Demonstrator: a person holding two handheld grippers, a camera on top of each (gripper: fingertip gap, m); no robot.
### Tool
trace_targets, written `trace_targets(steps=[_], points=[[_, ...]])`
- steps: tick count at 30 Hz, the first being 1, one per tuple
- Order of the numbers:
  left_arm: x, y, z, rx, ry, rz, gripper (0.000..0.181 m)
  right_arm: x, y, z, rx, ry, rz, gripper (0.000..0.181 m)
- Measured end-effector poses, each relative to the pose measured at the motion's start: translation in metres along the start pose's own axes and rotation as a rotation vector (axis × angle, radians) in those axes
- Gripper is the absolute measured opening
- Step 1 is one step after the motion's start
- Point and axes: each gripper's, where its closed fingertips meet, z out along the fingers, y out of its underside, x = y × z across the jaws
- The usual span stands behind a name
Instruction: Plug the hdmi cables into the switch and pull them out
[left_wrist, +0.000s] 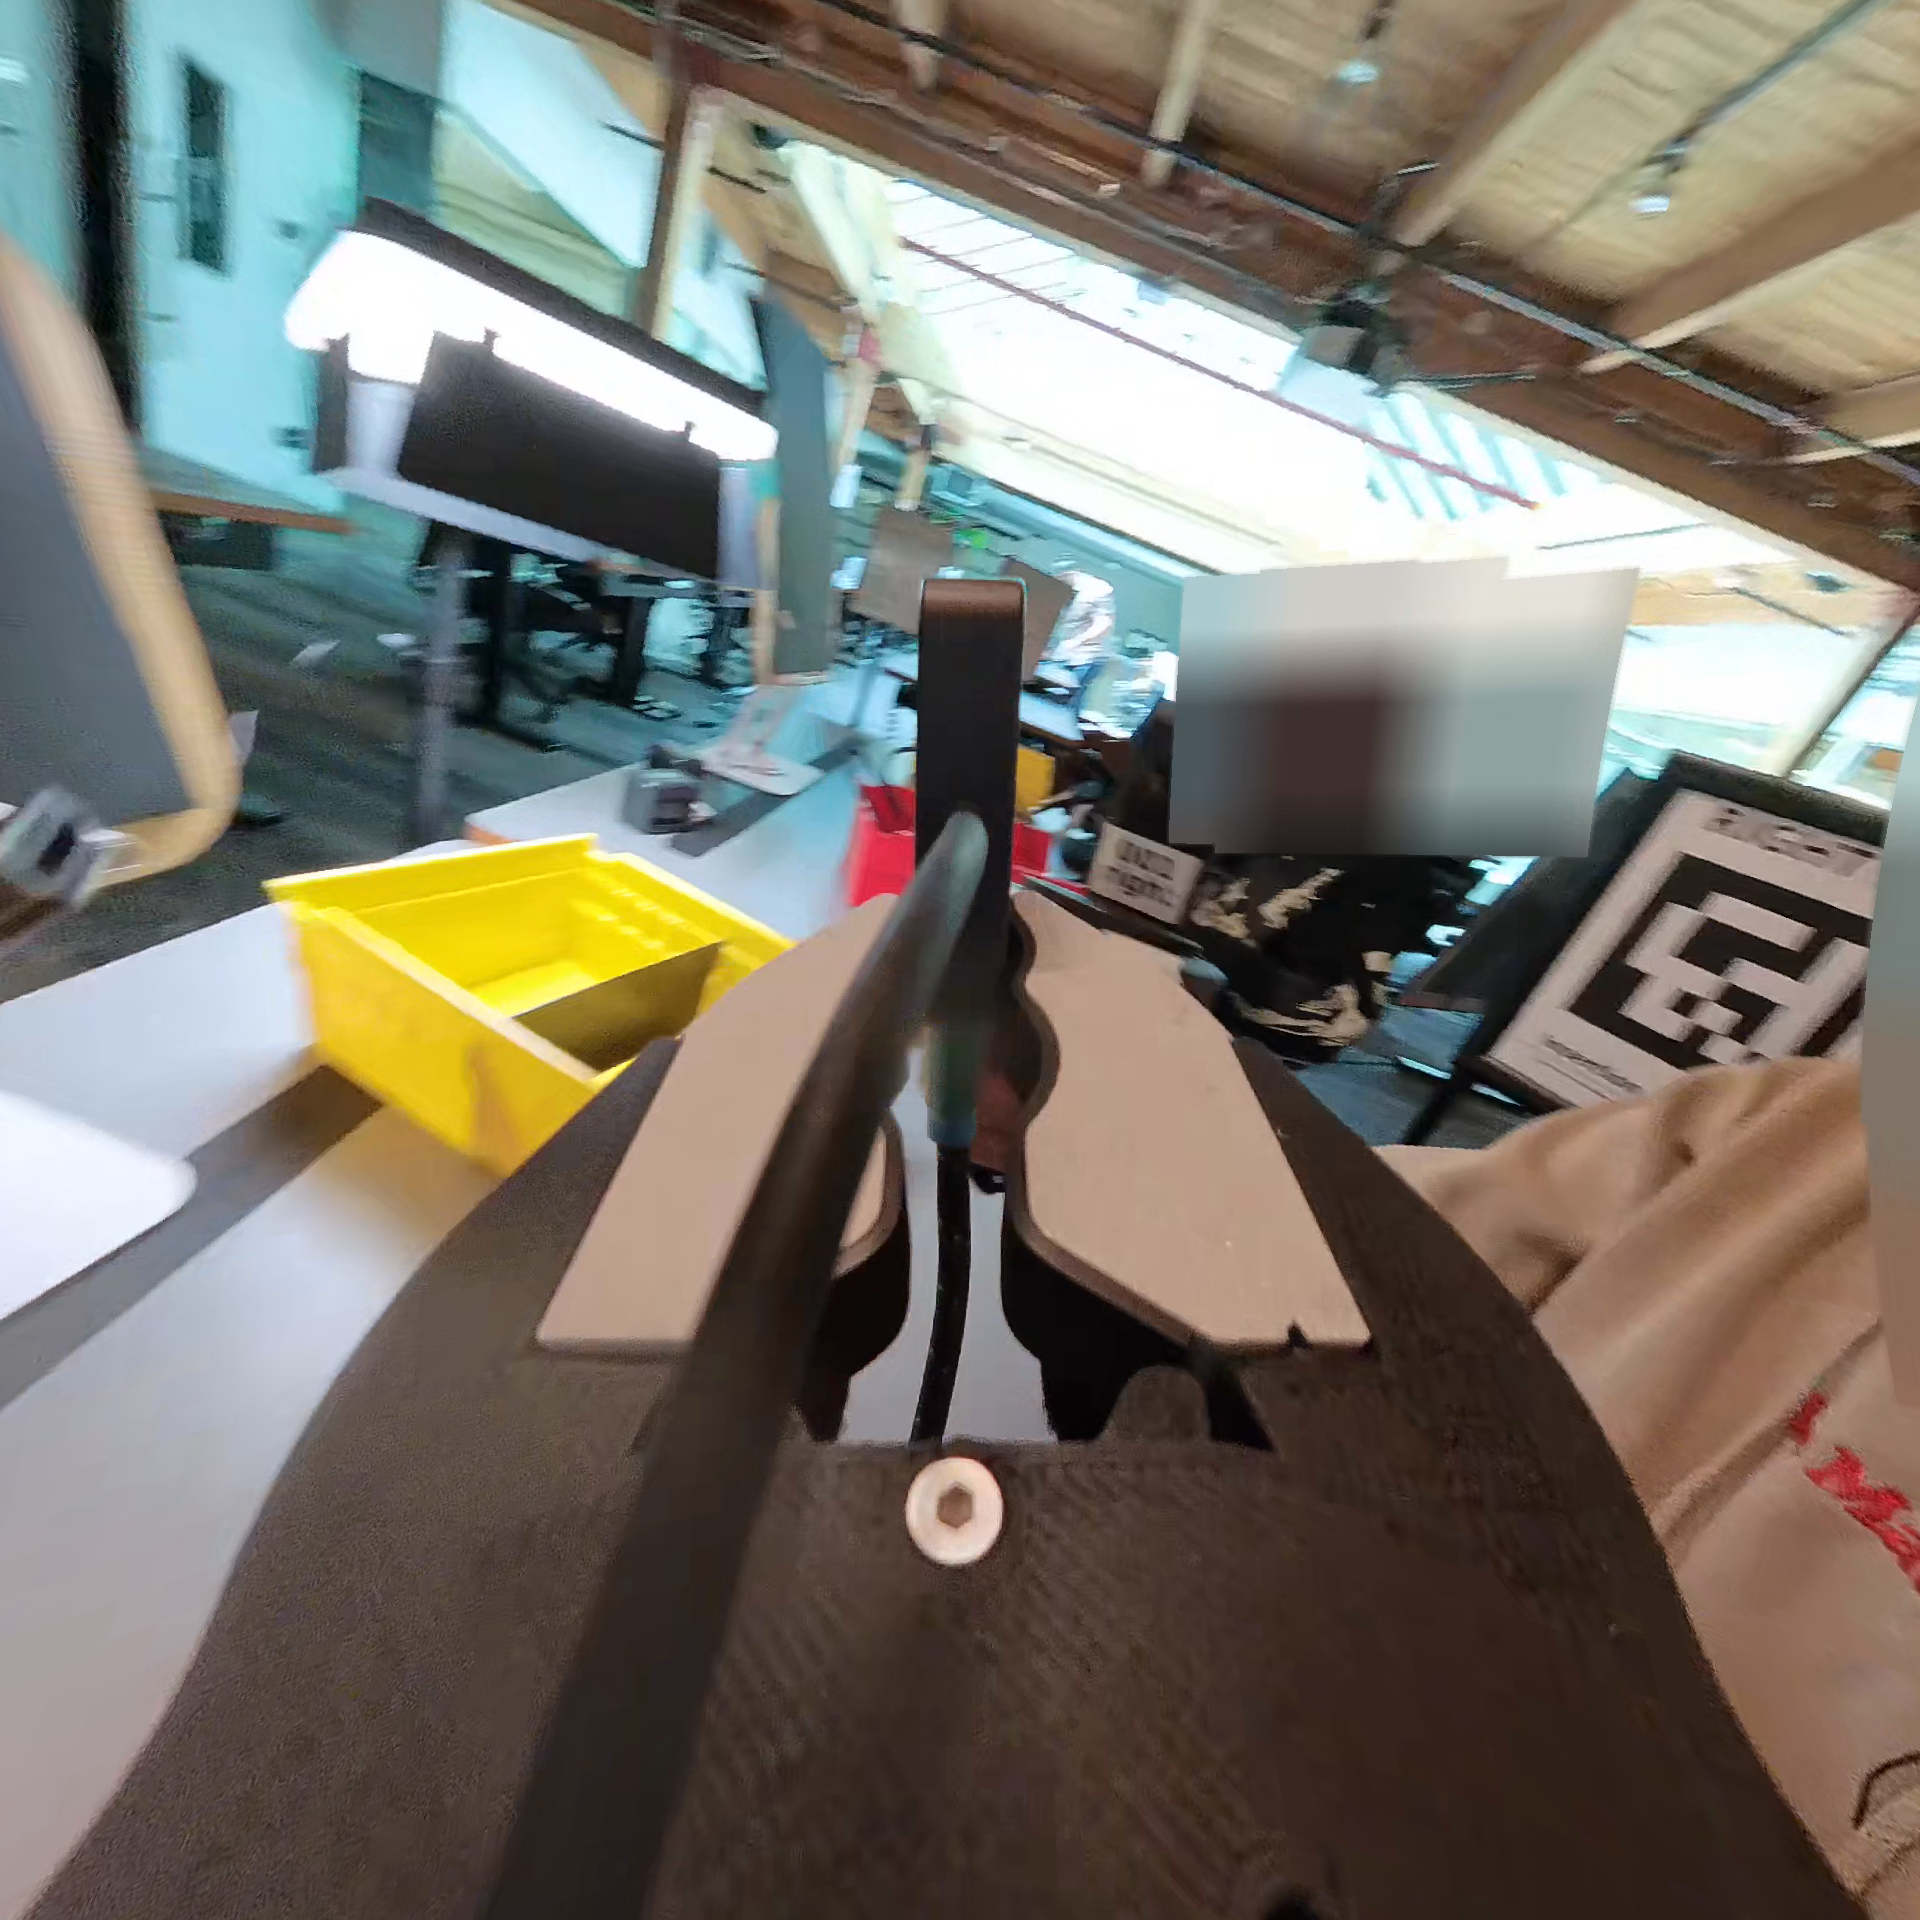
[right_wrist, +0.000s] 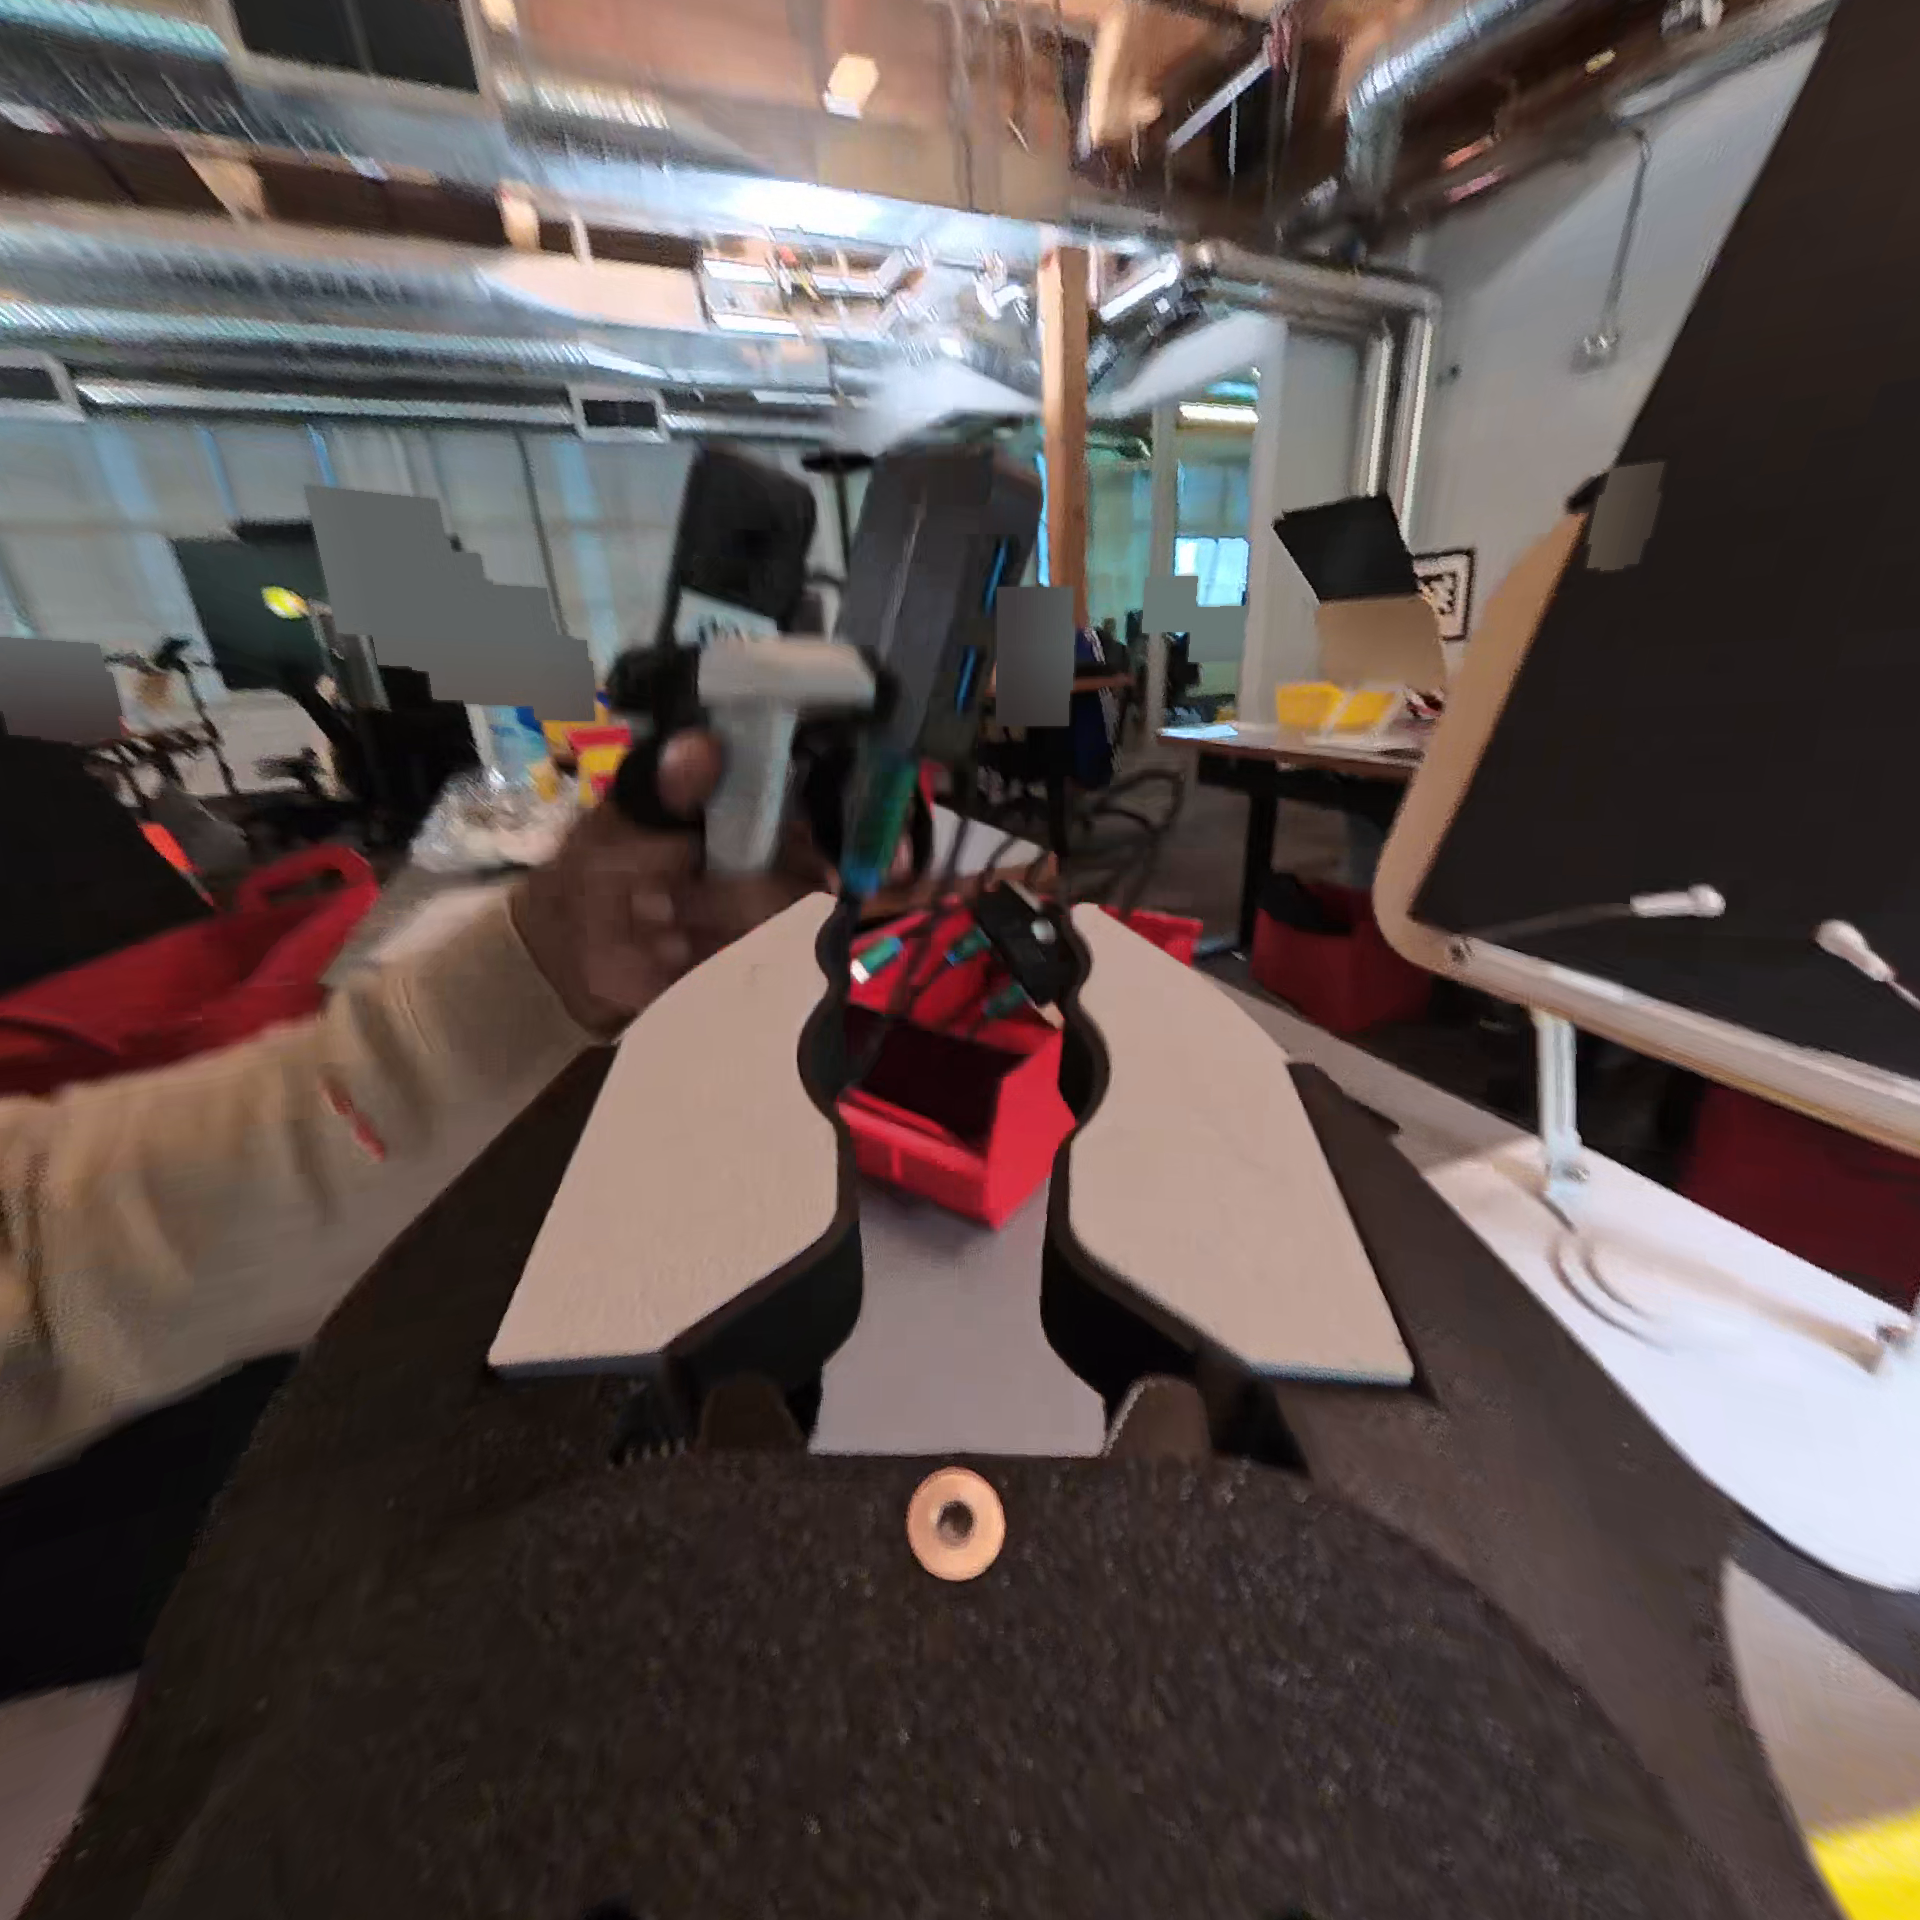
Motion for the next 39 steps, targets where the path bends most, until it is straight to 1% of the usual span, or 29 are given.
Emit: trace_targets(steps=[2,4,6,7,10,11,13,15,16,18,21,23,24,26,27,28,29,30,31,32,33,35,37,39], points=[[0.02,0.012,0.018,0.004,0.089,0.009,0.014,-0.007,-0.017,0.006,0.037,-0.068,0.055,0.041],[0.03,0.026,0.03,-0.01,0.12,0.046,0.015,-0.014,-0.019,0.005,0.042,-0.136,0.106,0.035],[0.027,0.035,0.034,-0.006,0.111,0.063,0.014,-0.019,-0.013,-0.002,0.053,-0.198,0.121,0.02],[0.023,0.04,0.035,-0.022,0.113,0.055,0.014,-0.018,-0.009,-0.004,0.045,-0.205,0.122,0.016],[0.015,0.052,0.034,-0.068,0.114,-0.005,0.017,-0.013,0.002,-0.008,-0.01,-0.233,0.091,0.014],[0.014,0.056,0.033,-0.087,0.105,0.0,0.023,-0.011,0.003,-0.01,-0.029,-0.232,0.078,0.014],[0.012,0.068,0.029,-0.172,0.086,0.021,0.034,-0.005,0.002,-0.016,-0.064,-0.203,0.031,0.014],[0.02,0.08,0.024,-0.267,0.117,0.038,0.033,0.006,-0.009,-0.027,-0.048,-0.162,0.008,0.014],[0.023,0.082,0.023,-0.293,0.115,0.051,0.032,0.013,-0.015,-0.035,-0.036,-0.141,0.006,0.014],[0.024,0.076,0.021,-0.291,0.057,0.116,0.032,0.026,-0.023,-0.051,-0.046,-0.1,-0.016,0.013],[0.027,0.061,0.019,-0.264,-0.053,0.248,0.034,0.038,-0.015,-0.069,-0.185,-0.037,-0.13,0.013],[0.023,0.061,0.018,-0.282,-0.137,0.35,0.037,0.035,-0.005,-0.074,-0.291,-0.03,-0.233,0.013],[0.017,0.065,0.019,-0.311,-0.176,0.388,0.04,0.028,0.0,-0.074,-0.33,-0.048,-0.284,0.013],[0.002,0.084,0.023,-0.399,-0.228,0.423,0.047,0.01,0.011,-0.07,-0.401,-0.118,-0.341,0.014],[-0.001,0.097,0.026,-0.445,-0.211,0.412,0.051,-0.001,0.018,-0.067,-0.431,-0.161,-0.359,0.013],[0.003,0.109,0.032,-0.475,-0.155,0.389,0.055,-0.011,0.025,-0.065,-0.463,-0.207,-0.372,0.013],[0.01,0.116,0.038,-0.483,-0.101,0.37,0.053,-0.02,0.033,-0.063,-0.497,-0.248,-0.382,0.013],[0.015,0.121,0.043,-0.487,-0.068,0.374,0.046,-0.028,0.04,-0.061,-0.526,-0.281,-0.393,0.014],[0.019,0.127,0.047,-0.504,-0.037,0.398,0.035,-0.033,0.045,-0.059,-0.547,-0.303,-0.406,0.014],[0.023,0.133,0.048,-0.529,-0.014,0.428,0.018,-0.033,0.048,-0.056,-0.555,-0.295,-0.423,0.014],[0.021,0.134,0.048,-0.536,-0.026,0.454,0.016,-0.03,0.049,-0.055,-0.557,-0.28,-0.435,0.014],[0.017,0.124,0.047,-0.493,-0.045,0.413,0.014,-0.021,0.038,-0.051,-0.493,-0.221,-0.431,0.016],[0.007,0.112,0.039,-0.434,-0.078,0.364,0.014,-0.013,0.013,-0.05,-0.373,-0.147,-0.403,0.013],[-0.002,0.095,0.029,-0.336,-0.087,0.297,0.014,-0.015,-0.012,-0.056,-0.259,-0.142,-0.363,0.015]])
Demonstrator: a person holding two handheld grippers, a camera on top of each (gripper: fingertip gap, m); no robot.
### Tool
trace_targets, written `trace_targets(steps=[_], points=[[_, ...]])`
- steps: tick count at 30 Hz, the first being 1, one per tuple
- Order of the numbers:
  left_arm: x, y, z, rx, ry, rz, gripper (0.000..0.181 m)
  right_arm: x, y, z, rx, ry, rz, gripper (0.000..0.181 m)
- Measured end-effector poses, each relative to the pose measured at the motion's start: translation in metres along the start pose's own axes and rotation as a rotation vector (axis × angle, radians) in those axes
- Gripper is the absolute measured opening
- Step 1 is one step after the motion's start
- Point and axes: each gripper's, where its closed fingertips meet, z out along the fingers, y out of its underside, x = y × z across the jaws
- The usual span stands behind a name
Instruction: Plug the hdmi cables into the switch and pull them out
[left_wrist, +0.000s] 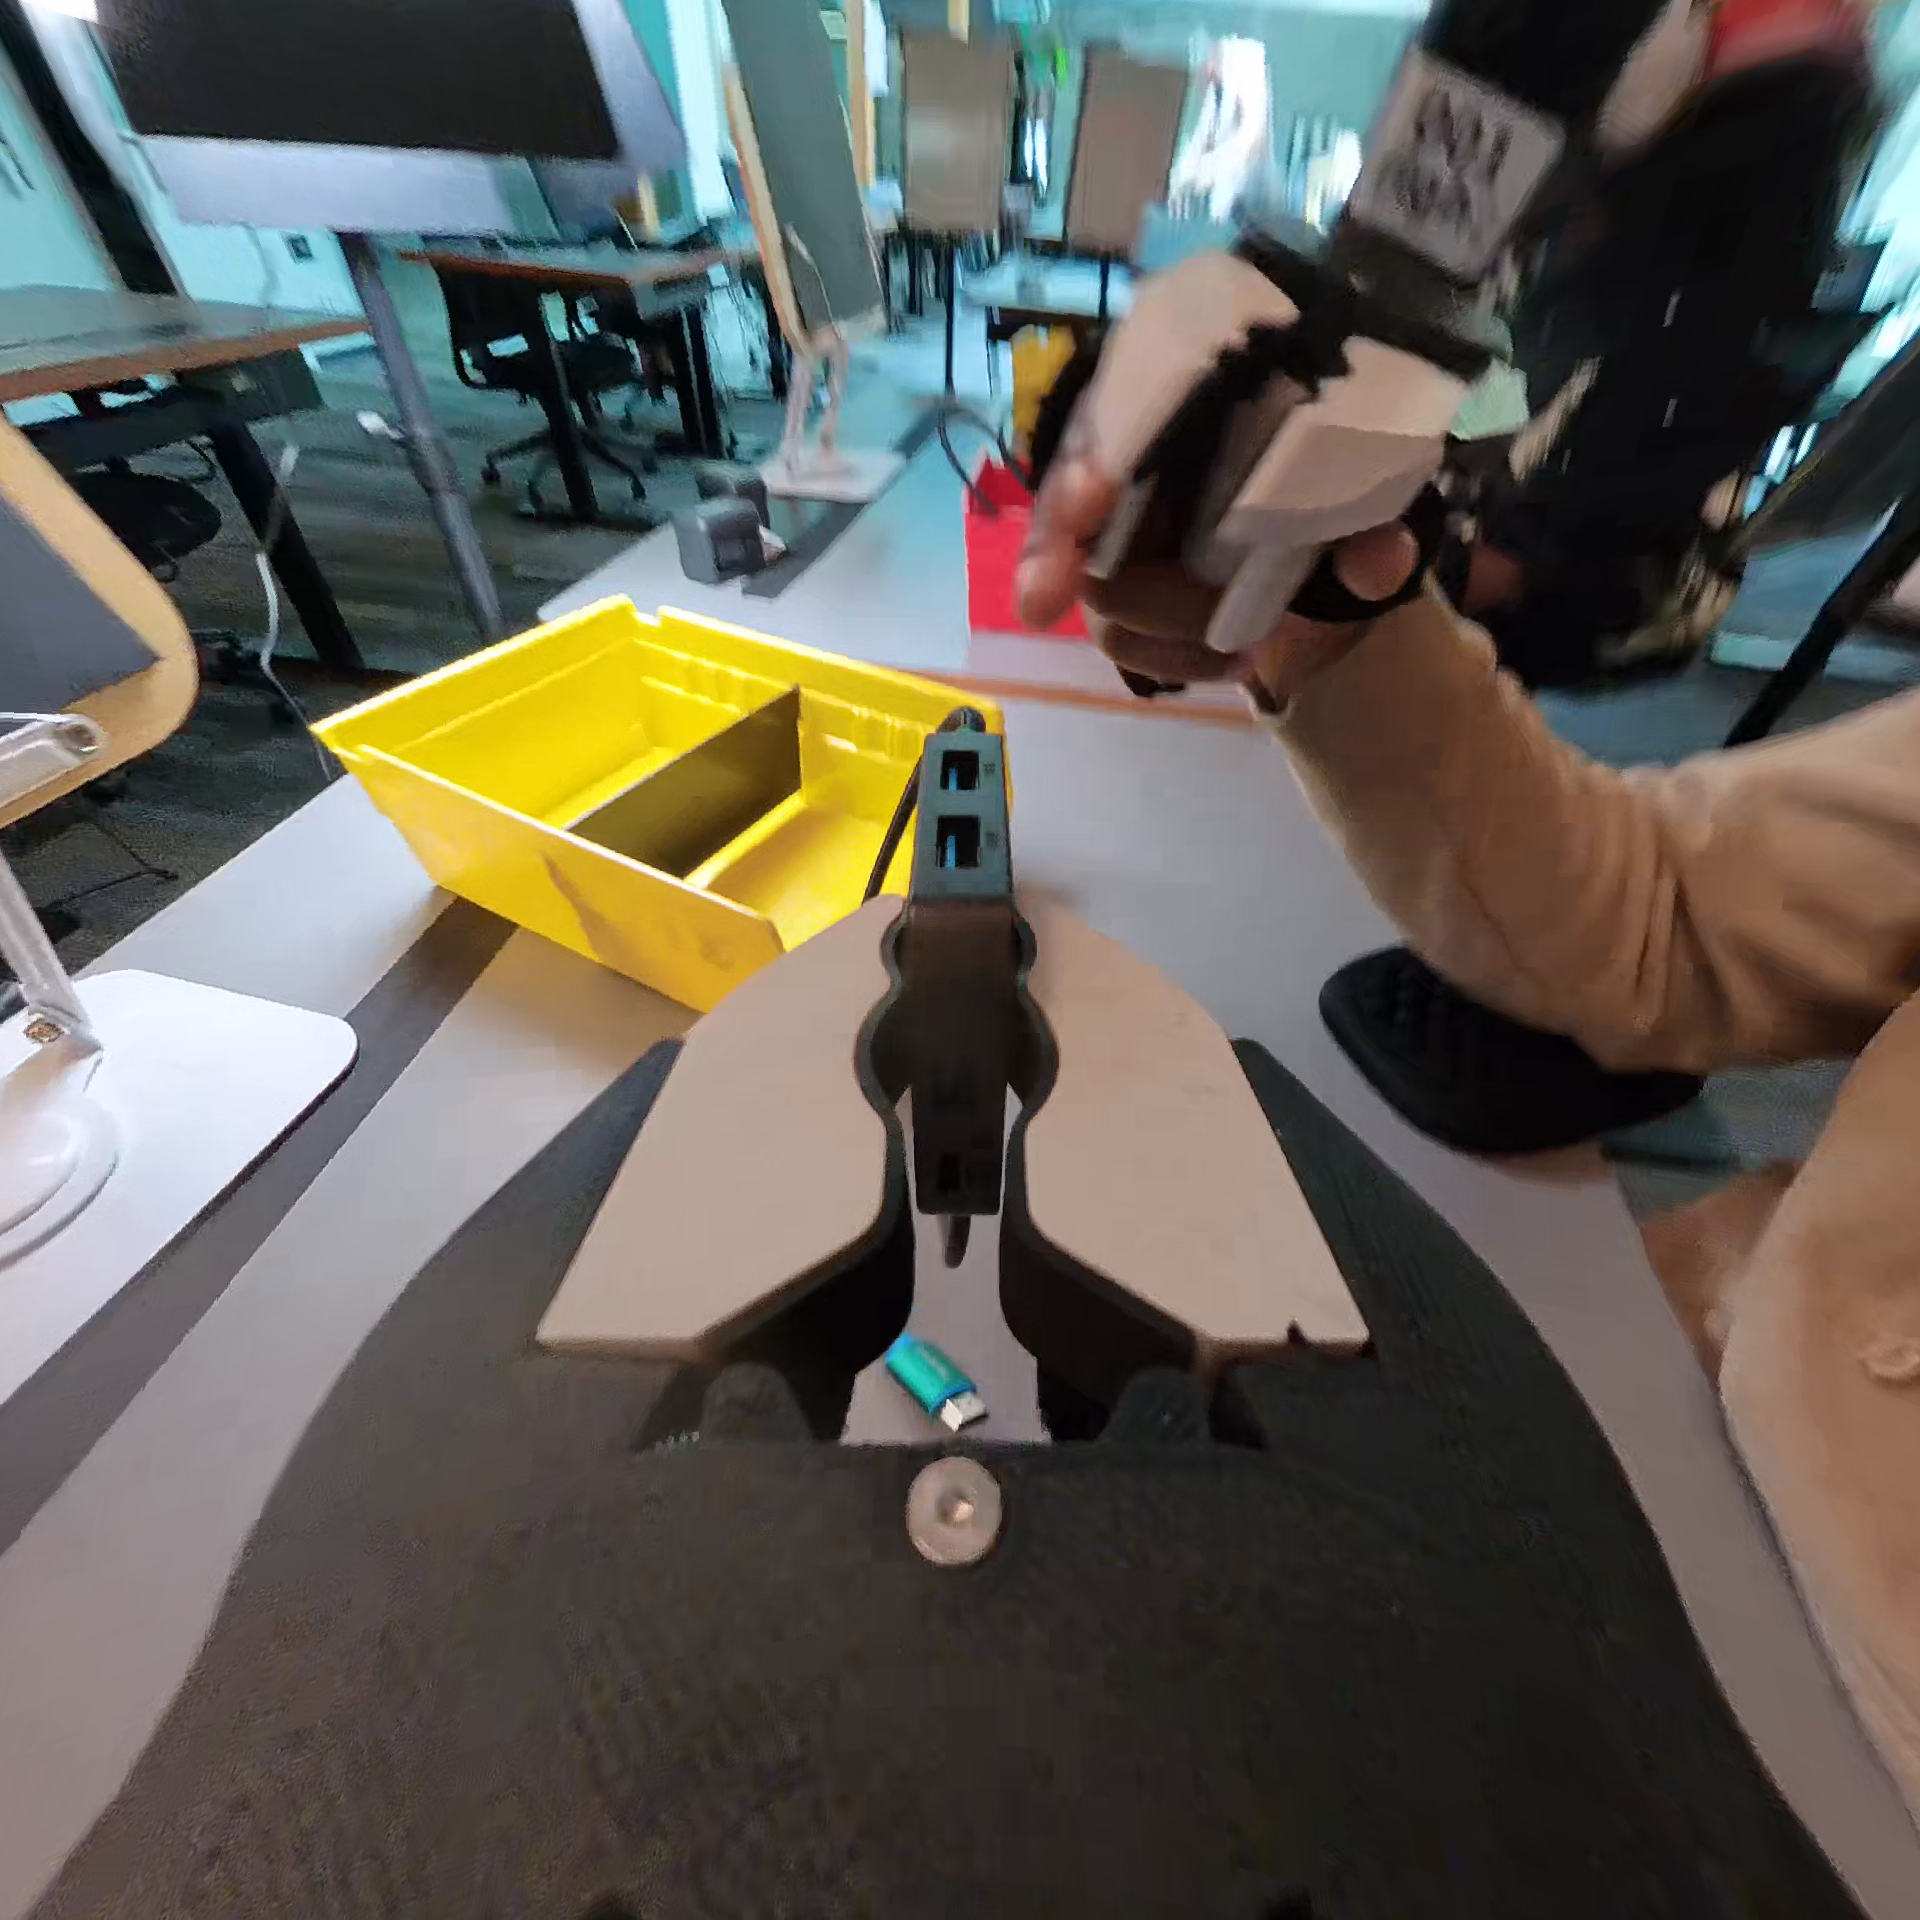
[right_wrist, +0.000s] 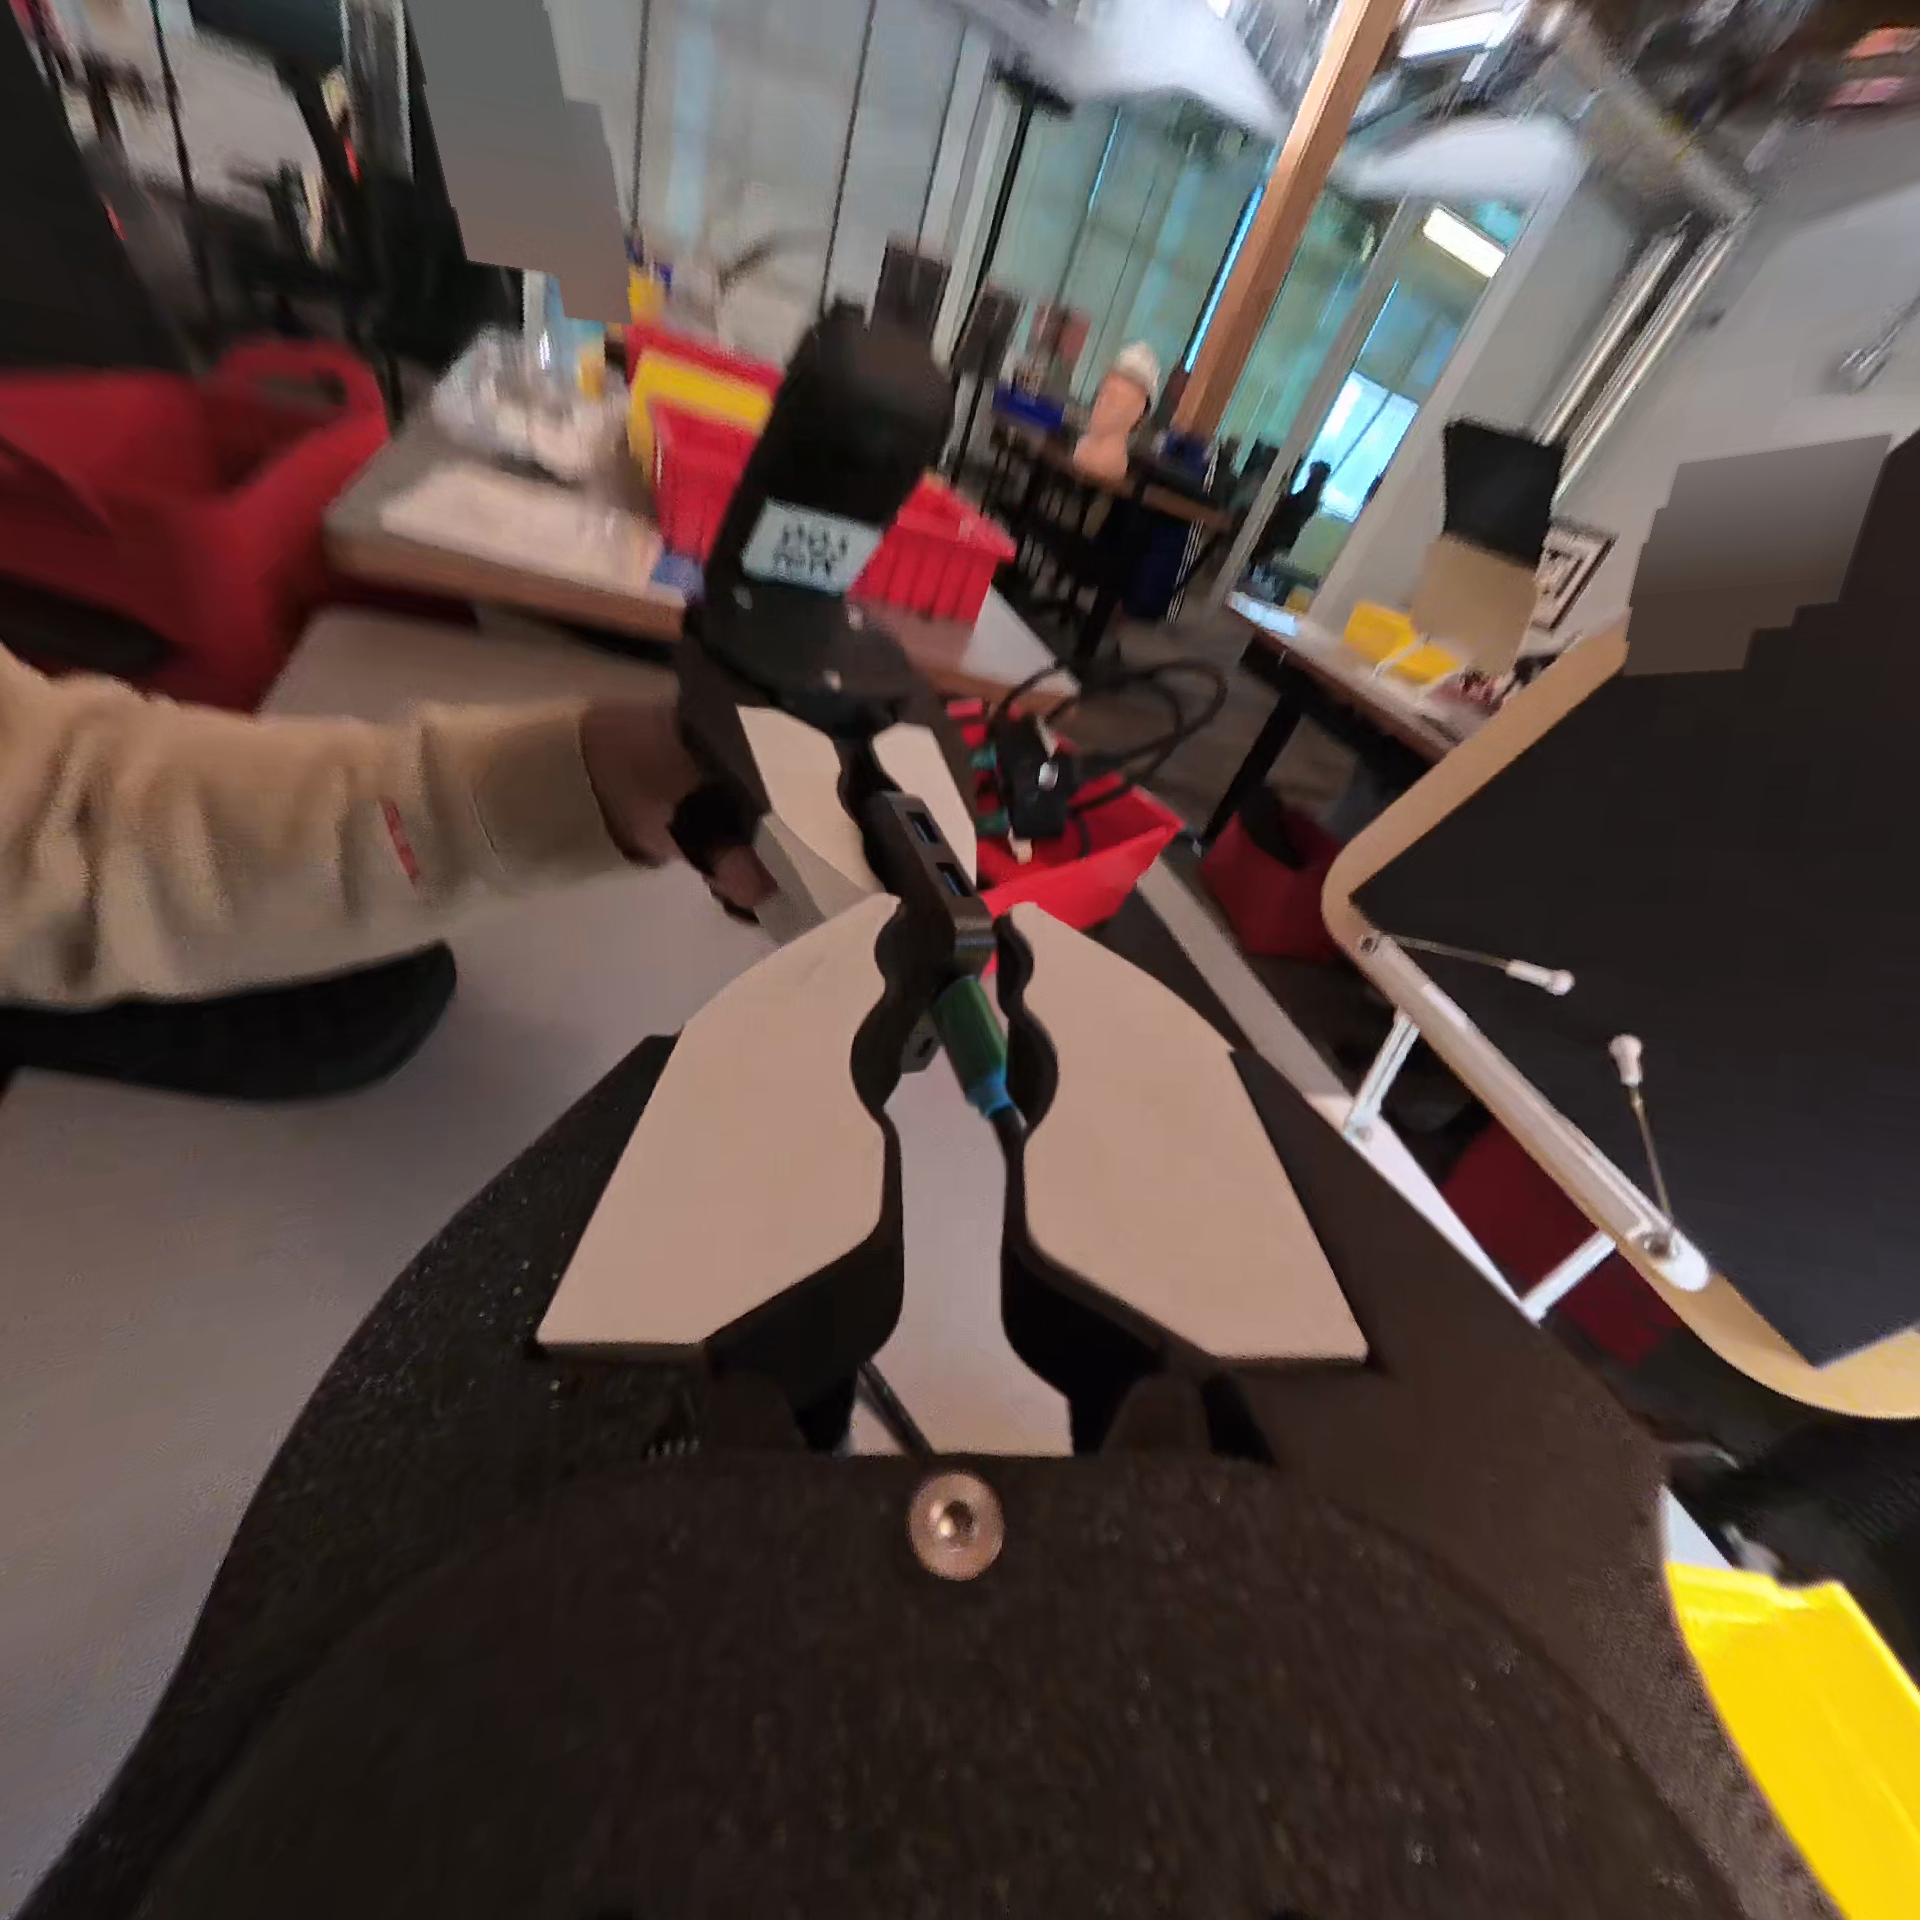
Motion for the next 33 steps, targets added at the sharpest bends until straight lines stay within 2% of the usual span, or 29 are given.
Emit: trace_targets(steps=[2,5,10,13,17,20,22,33], points=[[-0.014,-0.011,-0.015,0.105,-0.016,-0.08,0.014,0.003,-0.014,-0.01,0.077,0.0,0.039,0.013],[-0.028,-0.03,-0.038,0.277,-0.034,-0.161,0.014,0.002,-0.012,-0.007,0.094,-0.038,0.117,0.012],[-0.035,-0.047,-0.058,0.434,-0.049,-0.215,0.014,0.002,0.005,0.037,0.124,-0.05,0.325,0.019],[-0.029,-0.053,-0.057,0.472,-0.002,-0.234,0.014,0.009,0.008,0.057,0.253,-0.011,0.479,0.025],[-0.013,-0.054,-0.041,0.458,0.074,-0.248,0.014,0.016,0.003,0.052,0.384,-0.029,0.582,0.028],[-0.002,-0.05,-0.024,0.424,0.115,-0.245,0.014,0.017,-0.001,0.047,0.41,-0.06,0.6,0.029],[0.003,-0.049,-0.017,0.412,0.133,-0.248,0.014,0.015,-0.002,0.046,0.408,-0.073,0.589,0.021],[0.011,-0.045,-0.021,0.302,0.138,-0.208,0.014,0.011,-0.002,0.038,0.394,-0.166,0.603,0.015]])
